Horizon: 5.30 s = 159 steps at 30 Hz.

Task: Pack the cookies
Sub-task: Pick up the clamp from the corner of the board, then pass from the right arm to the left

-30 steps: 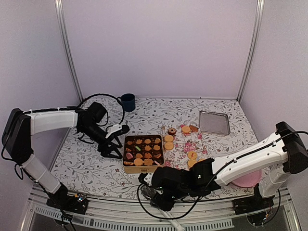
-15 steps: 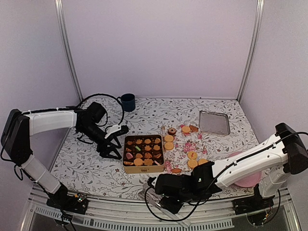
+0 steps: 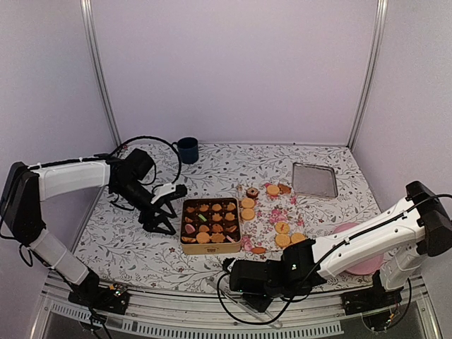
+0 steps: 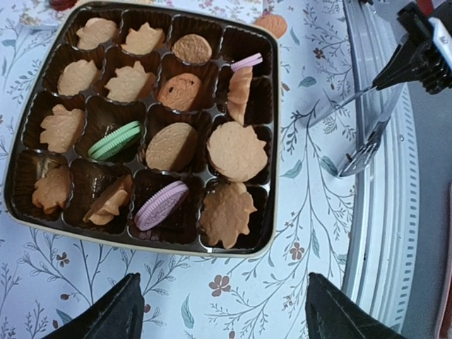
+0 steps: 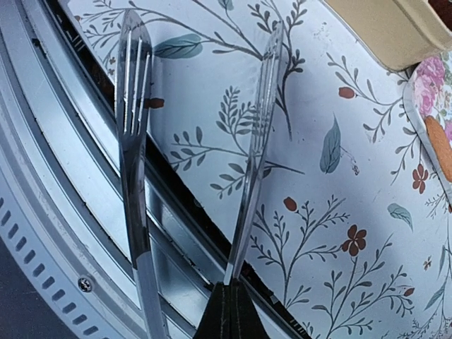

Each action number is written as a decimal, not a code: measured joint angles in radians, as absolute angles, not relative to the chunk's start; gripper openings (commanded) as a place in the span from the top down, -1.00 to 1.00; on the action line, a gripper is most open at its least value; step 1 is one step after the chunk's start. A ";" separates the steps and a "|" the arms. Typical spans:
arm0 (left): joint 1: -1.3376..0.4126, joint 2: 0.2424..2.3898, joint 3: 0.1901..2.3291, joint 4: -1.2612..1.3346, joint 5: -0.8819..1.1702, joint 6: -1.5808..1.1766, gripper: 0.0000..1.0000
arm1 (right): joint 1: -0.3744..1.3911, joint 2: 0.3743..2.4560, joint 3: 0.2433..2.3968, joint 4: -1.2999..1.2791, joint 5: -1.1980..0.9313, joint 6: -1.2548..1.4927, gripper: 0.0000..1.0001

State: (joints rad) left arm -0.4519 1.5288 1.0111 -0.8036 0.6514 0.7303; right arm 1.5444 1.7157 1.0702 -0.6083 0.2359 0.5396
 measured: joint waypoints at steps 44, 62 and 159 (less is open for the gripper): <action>-0.902 1.477 1.097 -0.867 0.601 0.817 -0.11 | 1.441 1.654 1.225 -0.723 0.277 0.355 1.00; -0.906 1.447 1.097 -0.881 0.539 0.796 -0.04 | 1.360 1.687 1.439 -0.854 0.313 0.115 1.00; -0.851 1.319 1.238 -0.934 0.457 0.690 -0.35 | 1.236 1.639 1.374 -0.761 0.092 -0.111 1.00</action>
State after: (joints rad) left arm -0.8509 1.3193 1.2381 -0.9344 0.4572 0.6895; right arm 1.2362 1.6390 1.3739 -0.7609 0.0921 -0.1108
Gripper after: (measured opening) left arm 0.669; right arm 0.015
